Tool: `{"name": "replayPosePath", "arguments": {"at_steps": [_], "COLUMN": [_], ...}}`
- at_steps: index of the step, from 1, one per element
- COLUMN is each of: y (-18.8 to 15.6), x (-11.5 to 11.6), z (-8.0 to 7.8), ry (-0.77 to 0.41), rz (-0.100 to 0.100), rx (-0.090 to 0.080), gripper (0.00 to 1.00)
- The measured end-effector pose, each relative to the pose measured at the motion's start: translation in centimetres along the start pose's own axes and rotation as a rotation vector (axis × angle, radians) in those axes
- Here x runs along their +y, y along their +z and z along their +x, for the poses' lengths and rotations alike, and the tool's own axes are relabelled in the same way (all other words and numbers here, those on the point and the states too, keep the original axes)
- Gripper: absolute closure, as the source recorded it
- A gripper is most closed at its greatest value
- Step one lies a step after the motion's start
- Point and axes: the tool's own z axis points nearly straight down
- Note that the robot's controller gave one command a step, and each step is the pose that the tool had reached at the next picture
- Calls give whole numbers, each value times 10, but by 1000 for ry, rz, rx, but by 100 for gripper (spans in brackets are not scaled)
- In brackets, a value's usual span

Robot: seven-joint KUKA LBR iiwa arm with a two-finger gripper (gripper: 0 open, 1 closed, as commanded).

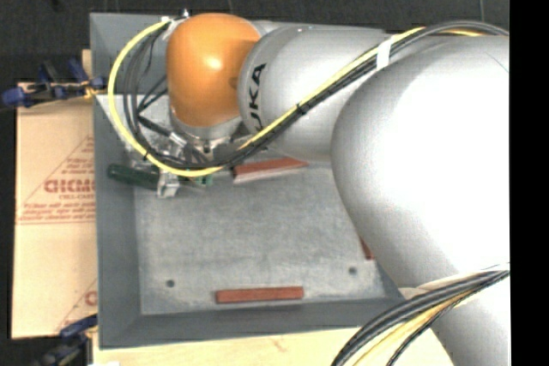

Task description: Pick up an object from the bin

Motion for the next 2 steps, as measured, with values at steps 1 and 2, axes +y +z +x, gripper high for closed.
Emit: {"name": "replayPosePath", "arguments": {"at_steps": [1,2], "y": [-5,42], "x": [0,-9], "z": [-2,-12], "ry": [3,103], "rz": [-2,-3], "rx": [-8,-11], "gripper": [0,0]}}
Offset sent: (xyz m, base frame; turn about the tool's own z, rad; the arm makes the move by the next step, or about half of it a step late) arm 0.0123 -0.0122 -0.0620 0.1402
